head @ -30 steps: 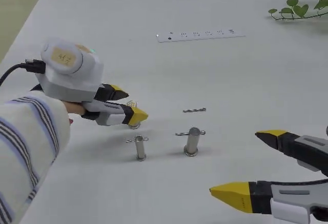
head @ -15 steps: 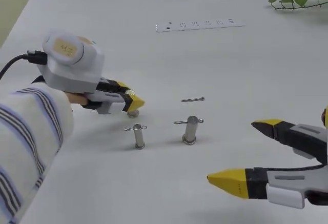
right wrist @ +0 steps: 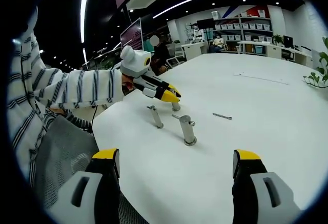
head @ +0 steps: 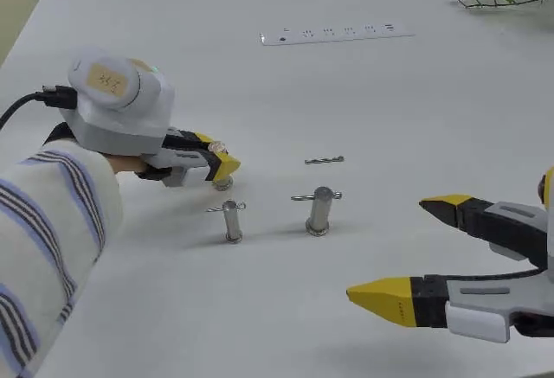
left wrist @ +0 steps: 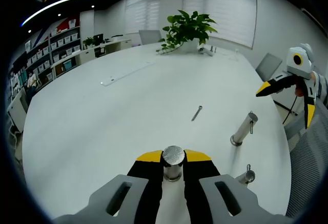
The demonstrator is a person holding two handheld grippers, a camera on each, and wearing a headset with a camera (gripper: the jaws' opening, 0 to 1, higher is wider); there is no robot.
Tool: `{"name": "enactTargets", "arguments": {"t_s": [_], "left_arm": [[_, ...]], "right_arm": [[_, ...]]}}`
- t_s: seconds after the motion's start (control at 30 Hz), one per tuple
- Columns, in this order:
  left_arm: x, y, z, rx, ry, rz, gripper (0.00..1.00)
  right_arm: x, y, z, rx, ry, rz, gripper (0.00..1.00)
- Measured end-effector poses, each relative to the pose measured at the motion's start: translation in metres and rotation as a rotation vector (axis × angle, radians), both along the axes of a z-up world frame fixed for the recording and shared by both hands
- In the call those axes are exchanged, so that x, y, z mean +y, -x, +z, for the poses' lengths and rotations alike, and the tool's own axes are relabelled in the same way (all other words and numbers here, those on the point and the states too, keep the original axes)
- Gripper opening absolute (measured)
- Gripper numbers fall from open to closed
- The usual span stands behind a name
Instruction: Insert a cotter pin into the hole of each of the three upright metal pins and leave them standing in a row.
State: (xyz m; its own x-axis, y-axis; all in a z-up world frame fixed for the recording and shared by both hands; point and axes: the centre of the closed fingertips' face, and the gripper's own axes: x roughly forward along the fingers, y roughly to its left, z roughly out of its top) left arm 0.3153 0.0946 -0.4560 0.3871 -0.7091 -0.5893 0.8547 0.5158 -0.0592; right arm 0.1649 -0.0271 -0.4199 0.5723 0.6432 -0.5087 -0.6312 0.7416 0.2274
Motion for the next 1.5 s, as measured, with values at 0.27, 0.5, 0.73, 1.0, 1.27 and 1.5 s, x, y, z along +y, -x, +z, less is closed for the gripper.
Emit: {"name": "enactTargets", "arguments": {"t_s": [0.27,0.5,0.73,1.0,1.27,1.5], "left_arm": [[0.0,0.0,0.0,-0.028,-0.009,0.015,0.1],[0.001,0.0,0.0,-0.036,-0.027,0.014,0.1],[0.009,-0.001,0.0,-0.029,-0.046,0.028,0.1],[0.015,0.001,0.011,-0.032,-0.038,0.027,0.1],[0.015,0.007,0.027,-0.059,-0.036,-0.008,0.1],[0.011,0.015,0.045,-0.09,-0.022,-0.058,0.1]], "right_arm": [[0.001,0.0,0.0,0.002,-0.007,-0.002,0.9],[0.003,0.0,0.001,0.0,-0.011,0.003,0.9],[0.004,0.0,0.001,-0.002,-0.014,0.003,0.9],[0.005,0.0,0.003,-0.004,-0.014,0.005,0.9],[0.008,0.002,0.003,0.004,-0.022,0.013,0.9],[0.011,0.002,0.003,0.004,-0.024,0.025,0.9]]}}
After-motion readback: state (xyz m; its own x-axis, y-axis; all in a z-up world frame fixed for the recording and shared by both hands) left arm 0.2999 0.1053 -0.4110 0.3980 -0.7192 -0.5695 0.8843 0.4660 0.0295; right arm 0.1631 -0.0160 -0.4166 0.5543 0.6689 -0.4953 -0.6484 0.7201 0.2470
